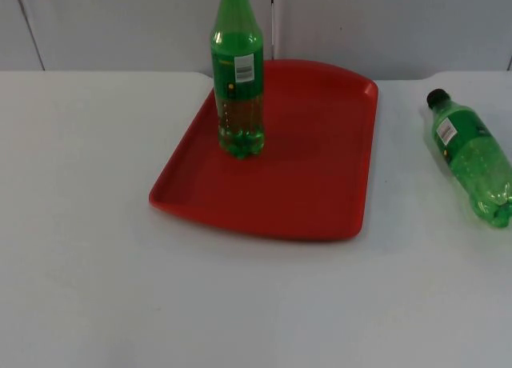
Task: Place the bottle upright on the tray.
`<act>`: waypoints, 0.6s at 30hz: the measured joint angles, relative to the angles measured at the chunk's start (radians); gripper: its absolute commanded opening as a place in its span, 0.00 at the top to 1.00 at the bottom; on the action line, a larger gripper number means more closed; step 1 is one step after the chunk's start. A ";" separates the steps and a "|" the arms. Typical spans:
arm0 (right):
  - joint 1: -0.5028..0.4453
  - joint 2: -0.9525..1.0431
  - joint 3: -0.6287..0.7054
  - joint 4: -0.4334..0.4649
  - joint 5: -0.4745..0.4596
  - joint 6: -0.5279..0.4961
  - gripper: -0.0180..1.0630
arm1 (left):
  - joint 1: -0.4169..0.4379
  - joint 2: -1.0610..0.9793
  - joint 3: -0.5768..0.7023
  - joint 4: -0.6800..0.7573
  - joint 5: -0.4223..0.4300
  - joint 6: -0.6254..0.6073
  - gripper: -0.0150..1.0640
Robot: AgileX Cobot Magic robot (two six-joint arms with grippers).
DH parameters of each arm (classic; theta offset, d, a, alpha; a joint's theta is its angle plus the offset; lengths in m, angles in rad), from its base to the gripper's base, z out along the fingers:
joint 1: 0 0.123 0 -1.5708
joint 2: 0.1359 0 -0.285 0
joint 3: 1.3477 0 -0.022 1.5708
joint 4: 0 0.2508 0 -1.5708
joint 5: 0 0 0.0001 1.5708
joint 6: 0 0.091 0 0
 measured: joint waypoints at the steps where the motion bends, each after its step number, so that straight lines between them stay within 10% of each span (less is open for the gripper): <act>1: 0.000 0.033 -0.028 0.000 -0.001 0.000 0.01 | 0.000 0.000 0.000 0.000 0.000 0.000 0.01; 18: 0.000 0.482 -0.386 -0.002 0.041 -0.034 0.01 | 0.000 0.000 0.000 0.000 -0.002 0.000 0.01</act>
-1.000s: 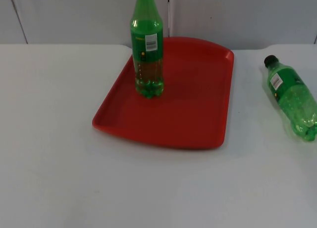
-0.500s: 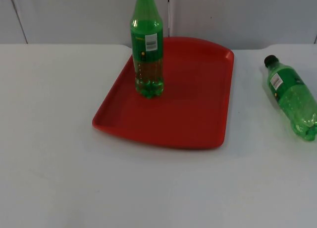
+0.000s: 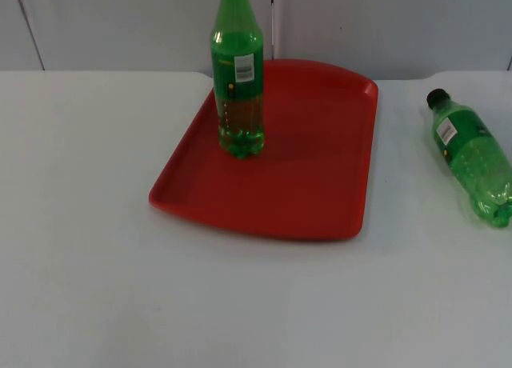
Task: Place the bottle upright on the tray.
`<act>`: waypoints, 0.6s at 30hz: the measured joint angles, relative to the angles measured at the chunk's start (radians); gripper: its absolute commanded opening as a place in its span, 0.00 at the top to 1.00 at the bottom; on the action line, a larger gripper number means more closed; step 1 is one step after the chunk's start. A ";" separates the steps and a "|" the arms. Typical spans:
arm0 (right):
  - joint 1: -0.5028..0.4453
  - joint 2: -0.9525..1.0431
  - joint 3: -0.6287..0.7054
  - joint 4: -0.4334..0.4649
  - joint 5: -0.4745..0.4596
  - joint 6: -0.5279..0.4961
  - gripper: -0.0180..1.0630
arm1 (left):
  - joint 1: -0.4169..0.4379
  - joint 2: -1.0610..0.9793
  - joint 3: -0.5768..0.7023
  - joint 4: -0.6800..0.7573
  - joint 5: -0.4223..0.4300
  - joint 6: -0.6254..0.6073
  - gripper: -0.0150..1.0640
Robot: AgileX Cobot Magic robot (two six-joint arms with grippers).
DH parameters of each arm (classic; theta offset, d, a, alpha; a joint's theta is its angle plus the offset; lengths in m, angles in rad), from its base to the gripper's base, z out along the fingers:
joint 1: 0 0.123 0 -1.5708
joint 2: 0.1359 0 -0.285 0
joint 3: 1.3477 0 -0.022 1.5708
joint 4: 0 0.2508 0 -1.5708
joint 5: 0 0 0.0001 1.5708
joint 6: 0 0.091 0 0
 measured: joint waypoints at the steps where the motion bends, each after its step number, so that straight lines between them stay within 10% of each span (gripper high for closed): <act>1: 0.000 0.036 -0.029 0.000 0.016 0.000 0.01 | 0.000 0.000 0.000 0.000 0.000 0.000 0.01; 18: 0.015 0.541 -0.592 -0.002 0.273 0.000 0.01 | 0.000 0.000 0.000 0.000 0.000 0.000 0.01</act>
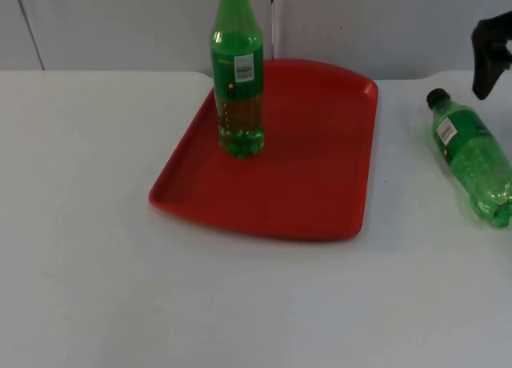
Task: Place the bottle upright on the tray.
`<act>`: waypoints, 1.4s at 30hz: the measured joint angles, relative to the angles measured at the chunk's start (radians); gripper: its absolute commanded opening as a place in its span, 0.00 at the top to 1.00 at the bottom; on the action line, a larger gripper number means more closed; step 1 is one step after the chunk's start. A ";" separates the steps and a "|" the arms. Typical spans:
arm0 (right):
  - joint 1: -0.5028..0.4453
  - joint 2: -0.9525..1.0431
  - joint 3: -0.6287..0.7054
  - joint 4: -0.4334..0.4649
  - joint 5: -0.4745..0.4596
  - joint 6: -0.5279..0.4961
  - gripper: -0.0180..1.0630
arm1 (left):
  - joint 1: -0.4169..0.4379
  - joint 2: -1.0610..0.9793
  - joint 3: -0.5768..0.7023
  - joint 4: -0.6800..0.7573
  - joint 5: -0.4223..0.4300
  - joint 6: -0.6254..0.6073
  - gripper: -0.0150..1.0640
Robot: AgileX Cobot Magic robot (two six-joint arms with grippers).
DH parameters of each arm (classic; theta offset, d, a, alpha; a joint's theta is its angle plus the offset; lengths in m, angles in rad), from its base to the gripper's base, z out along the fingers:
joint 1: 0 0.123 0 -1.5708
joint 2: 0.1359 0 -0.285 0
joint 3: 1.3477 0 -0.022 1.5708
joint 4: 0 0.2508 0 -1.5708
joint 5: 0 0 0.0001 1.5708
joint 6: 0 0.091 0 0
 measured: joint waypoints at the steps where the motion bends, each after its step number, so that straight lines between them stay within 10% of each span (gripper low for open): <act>1: 0.009 0.023 -0.033 0.000 0.004 0.000 0.01 | 0.000 0.000 0.000 0.000 0.000 0.000 0.01; 42: 0.029 0.321 -0.201 0.001 -0.070 0.156 0.04 | 0.000 0.000 0.000 0.000 0.002 0.000 0.01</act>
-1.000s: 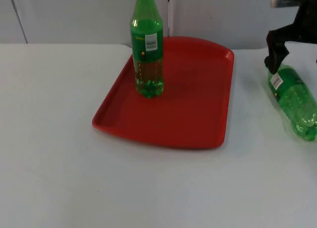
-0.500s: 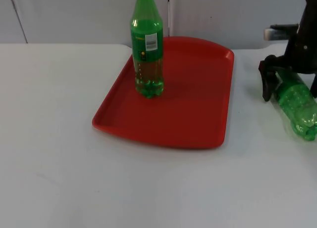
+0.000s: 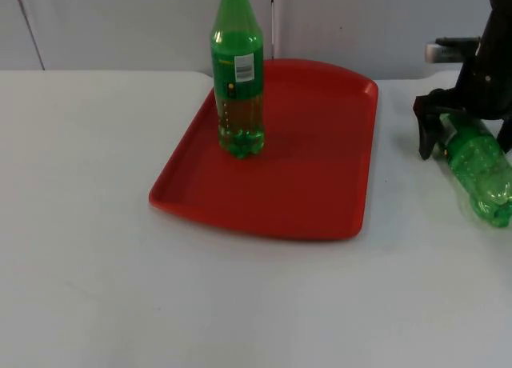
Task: Place the bottle upright on the tray.
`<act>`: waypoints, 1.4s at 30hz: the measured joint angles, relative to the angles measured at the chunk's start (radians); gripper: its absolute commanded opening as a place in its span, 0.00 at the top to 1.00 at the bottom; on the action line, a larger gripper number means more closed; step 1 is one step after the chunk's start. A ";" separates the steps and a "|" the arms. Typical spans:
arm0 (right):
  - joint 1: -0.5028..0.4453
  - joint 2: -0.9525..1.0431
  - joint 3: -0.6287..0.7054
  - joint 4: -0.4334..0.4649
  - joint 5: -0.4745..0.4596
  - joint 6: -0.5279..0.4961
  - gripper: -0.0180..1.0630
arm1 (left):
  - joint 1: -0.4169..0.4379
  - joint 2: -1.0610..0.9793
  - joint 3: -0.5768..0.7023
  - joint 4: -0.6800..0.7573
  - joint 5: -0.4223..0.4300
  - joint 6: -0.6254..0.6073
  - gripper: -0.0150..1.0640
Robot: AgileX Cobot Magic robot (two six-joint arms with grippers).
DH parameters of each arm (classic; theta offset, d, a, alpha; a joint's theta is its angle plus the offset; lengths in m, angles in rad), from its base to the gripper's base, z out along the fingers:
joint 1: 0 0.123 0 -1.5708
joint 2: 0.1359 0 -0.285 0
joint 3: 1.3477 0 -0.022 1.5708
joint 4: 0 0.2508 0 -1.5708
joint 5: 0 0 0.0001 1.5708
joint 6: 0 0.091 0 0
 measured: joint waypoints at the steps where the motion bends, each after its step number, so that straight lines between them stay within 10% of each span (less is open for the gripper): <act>1: 0.000 0.000 0.000 0.004 0.000 0.000 0.04 | 0.000 0.000 0.000 0.000 0.000 0.000 0.01; 15: 0.000 0.000 0.000 0.030 -0.004 0.009 0.12 | 0.000 0.000 0.000 0.002 0.004 0.000 0.01; 25: 0.000 0.001 0.000 0.010 -0.002 0.061 0.72 | 0.000 0.000 0.000 0.002 0.010 0.000 0.01; 27: 0.000 0.001 0.000 0.006 -0.002 0.069 0.97 | 0.000 0.000 0.000 0.002 0.012 0.000 0.01; 42: 0.000 -0.077 0.000 0.004 0.015 -0.013 0.98 | 0.000 0.000 0.000 0.002 0.013 0.000 0.01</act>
